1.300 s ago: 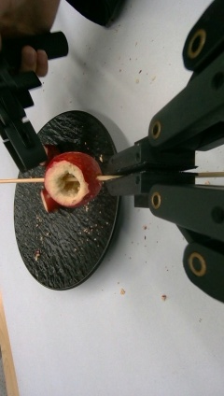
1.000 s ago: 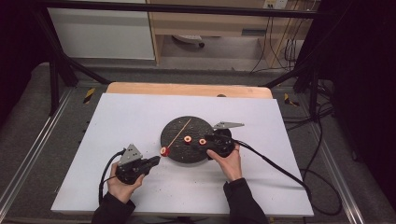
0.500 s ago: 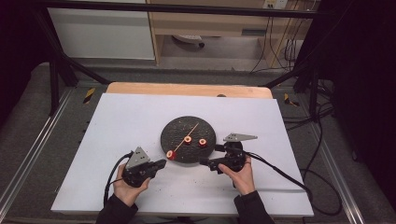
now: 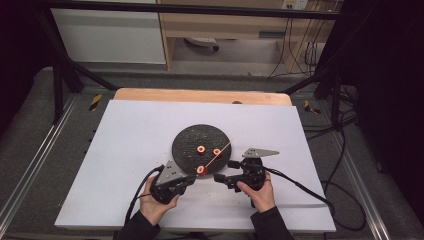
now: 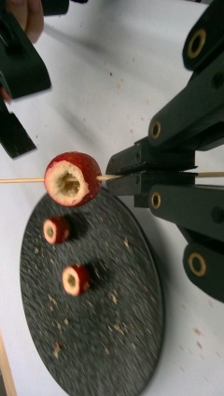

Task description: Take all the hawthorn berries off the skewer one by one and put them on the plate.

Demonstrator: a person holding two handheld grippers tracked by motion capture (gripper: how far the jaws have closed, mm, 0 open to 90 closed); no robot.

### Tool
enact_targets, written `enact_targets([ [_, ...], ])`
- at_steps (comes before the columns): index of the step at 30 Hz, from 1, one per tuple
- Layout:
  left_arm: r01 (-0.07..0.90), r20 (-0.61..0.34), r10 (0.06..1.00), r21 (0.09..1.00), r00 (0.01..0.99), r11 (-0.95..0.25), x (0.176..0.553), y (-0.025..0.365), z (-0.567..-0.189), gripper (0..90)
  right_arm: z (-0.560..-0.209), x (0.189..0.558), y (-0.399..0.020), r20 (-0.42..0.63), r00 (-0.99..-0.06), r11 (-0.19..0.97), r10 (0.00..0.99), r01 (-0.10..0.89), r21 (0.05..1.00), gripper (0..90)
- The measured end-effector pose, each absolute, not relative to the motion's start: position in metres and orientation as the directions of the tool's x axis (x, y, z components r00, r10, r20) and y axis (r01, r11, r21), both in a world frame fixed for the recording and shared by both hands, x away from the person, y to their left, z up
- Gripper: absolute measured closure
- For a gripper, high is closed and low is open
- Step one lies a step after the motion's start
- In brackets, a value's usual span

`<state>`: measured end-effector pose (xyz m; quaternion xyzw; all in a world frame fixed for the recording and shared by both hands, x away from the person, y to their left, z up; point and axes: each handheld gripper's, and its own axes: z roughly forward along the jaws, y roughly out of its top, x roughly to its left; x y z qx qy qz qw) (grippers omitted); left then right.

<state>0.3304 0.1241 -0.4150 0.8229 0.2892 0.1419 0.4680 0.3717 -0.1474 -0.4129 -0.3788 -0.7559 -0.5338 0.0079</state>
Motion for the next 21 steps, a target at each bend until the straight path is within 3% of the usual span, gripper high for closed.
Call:
enact_targets([
  [10, 0.297, 0.002, 0.566, 0.85, 0.824, -0.436, 0.323, 0.091, -0.418, 88.3, -0.415, 0.371, -0.148, 0.454, -0.702, 0.134, 0.548, 0.61, 0.781, 33.5],
  [21, 0.29, 0.004, 0.566, 0.856, 0.824, -0.428, 0.32, 0.088, -0.419, 88.3, -0.418, 0.372, -0.147, 0.525, -0.684, 0.128, 0.507, 0.662, 0.739, 56.4],
])
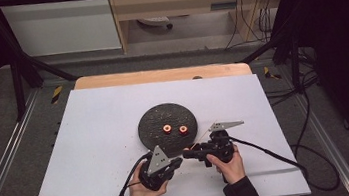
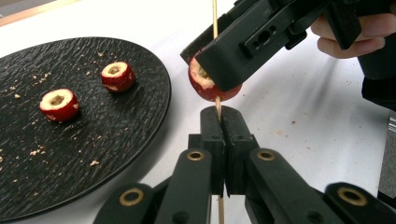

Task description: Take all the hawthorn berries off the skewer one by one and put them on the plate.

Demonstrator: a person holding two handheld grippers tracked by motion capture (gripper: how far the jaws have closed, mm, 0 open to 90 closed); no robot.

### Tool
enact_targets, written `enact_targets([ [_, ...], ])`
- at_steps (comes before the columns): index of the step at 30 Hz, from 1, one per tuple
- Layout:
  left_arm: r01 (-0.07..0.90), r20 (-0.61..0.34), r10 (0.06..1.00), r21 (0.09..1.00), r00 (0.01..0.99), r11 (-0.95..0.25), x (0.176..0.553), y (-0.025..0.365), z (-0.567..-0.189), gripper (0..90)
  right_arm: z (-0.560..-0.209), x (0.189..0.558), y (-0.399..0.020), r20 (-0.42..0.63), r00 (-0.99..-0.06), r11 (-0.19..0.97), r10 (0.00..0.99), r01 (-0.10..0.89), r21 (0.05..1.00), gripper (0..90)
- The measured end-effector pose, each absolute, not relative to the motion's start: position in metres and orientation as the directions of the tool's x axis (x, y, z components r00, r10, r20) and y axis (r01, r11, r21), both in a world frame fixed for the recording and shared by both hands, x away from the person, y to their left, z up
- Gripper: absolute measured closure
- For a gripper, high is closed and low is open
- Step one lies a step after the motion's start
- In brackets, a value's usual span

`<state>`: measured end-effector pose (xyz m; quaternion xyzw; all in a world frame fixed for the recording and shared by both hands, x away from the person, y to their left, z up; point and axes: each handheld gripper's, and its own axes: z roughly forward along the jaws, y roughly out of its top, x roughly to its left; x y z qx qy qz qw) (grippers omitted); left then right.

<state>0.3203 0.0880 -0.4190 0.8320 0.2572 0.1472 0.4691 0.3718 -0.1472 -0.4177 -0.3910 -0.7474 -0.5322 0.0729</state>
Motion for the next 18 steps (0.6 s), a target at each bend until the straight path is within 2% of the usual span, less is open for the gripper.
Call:
enact_targets([
  [5, 0.297, -0.005, 0.57, 0.857, 0.822, -0.421, 0.3214, 0.0901, -0.4201, 88.4, -0.419, 0.3721, -0.1462, 0.542, -0.68, 0.132, 0.494, 0.674, 0.727, 61.4],
  [18, 0.298, -0.008, 0.564, 0.855, 0.826, -0.424, 0.3202, 0.0923, -0.4233, 88.4, -0.4202, 0.3738, -0.1491, 0.551, -0.674, 0.132, 0.493, 0.684, 0.718, 62.3],
])
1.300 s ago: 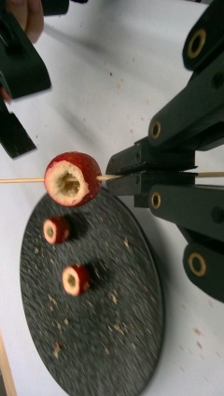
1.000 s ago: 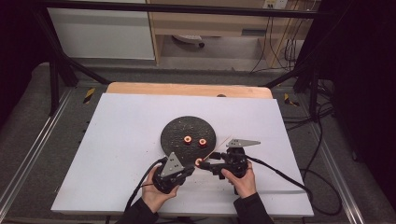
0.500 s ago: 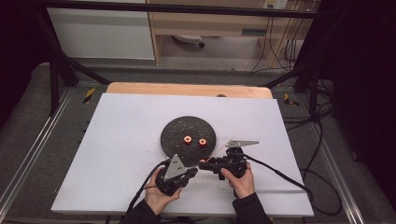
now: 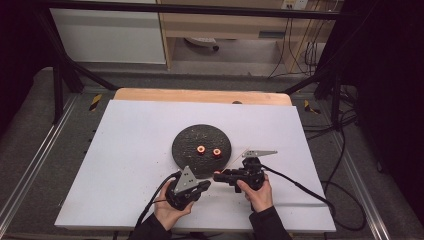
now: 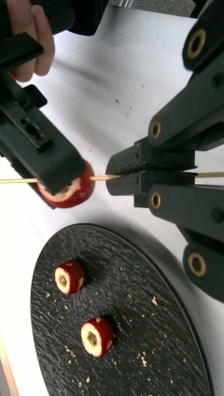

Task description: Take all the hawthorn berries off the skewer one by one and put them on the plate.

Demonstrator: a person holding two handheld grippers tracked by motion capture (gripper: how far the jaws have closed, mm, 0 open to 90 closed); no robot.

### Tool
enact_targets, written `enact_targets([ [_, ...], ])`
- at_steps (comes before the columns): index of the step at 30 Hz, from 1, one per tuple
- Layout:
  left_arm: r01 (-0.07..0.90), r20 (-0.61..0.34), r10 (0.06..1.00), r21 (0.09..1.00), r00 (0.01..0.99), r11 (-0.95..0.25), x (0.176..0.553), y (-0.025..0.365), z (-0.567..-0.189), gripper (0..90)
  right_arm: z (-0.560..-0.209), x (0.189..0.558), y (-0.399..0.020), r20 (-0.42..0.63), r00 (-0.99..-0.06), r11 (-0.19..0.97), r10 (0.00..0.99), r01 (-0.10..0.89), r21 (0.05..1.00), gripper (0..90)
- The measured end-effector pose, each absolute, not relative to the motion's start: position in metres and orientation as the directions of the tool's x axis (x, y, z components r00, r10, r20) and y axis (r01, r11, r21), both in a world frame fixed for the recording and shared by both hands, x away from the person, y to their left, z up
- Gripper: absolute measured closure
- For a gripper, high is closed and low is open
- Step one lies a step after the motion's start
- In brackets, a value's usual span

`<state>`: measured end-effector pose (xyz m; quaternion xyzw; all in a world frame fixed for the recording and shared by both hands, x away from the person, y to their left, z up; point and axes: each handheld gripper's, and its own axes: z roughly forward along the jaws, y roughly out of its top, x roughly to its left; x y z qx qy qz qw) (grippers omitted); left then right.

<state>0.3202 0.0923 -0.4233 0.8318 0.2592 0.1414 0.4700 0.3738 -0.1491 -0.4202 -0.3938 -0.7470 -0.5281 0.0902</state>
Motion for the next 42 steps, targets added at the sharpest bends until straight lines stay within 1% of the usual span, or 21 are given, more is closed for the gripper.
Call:
enact_targets([
  [17, 0.291, -0.011, 0.551, 0.858, 0.835, -0.424, 0.315, 0.097, -0.427, 88.4, -0.415, 0.376, -0.169, 0.558, -0.654, 0.078, 0.511, 0.682, 0.727, 62.7],
  [28, 0.28, -0.003, 0.537, 0.855, 0.844, -0.436, 0.308, 0.102, -0.428, 88.3, -0.408, 0.38, -0.195, 0.579, -0.625, 0.002, 0.523, 0.681, 0.732, 62.8],
  [42, 0.291, -0.005, 0.555, 0.855, 0.832, -0.428, 0.307, 0.122, -0.427, 88.4, -0.408, 0.394, -0.2, 0.627, -0.586, -0.05, 0.514, 0.709, 0.704, 63.1],
])
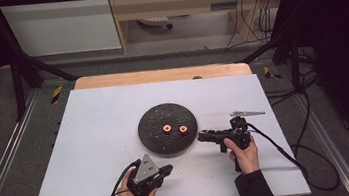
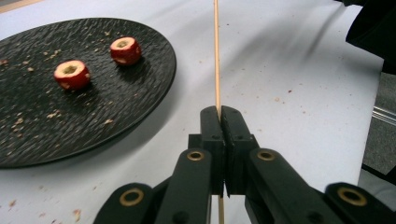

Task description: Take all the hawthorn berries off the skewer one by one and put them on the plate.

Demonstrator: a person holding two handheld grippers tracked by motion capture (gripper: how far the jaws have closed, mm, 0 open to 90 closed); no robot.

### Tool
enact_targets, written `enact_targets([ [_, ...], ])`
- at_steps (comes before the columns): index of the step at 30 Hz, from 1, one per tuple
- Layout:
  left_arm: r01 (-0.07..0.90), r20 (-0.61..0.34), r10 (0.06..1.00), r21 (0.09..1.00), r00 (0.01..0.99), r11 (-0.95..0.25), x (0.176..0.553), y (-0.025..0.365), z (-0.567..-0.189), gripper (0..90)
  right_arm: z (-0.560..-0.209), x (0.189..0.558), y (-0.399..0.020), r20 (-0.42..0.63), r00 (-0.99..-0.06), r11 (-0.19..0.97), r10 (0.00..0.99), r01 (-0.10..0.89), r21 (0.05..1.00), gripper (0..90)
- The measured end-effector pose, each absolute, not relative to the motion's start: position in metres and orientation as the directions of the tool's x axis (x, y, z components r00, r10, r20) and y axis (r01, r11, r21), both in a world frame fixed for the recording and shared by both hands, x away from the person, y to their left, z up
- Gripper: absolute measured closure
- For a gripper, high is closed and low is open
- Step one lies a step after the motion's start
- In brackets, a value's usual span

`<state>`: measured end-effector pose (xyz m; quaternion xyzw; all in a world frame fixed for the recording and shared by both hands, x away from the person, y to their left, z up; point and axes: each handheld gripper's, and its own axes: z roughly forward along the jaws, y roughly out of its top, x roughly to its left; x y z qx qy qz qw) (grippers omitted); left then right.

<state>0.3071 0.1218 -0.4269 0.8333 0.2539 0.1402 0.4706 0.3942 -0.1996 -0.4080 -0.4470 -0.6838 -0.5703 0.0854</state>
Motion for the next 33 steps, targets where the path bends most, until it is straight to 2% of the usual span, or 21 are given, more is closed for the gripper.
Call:
enact_targets([
  [8, 0.291, 0.003, 0.562, 0.854, 0.827, -0.432, 0.303, 0.135, -0.426, 88.4, -0.406, 0.404, -0.2, 0.635, -0.571, -0.061, 0.52, 0.717, 0.694, 63.2],
  [19, 0.33, -0.016, 0.616, 0.855, 0.787, -0.4, 0.305, 0.167, -0.427, 88.4, -0.397, 0.417, -0.206, 0.584, -0.544, -0.065, 0.602, 0.696, 0.715, 63.4],
  [33, 0.397, -0.073, 0.725, 0.872, 0.684, -0.286, 0.324, 0.213, -0.422, 88.3, -0.388, 0.436, -0.164, 0.506, -0.576, 0.007, 0.642, 0.665, 0.747, 63.4],
])
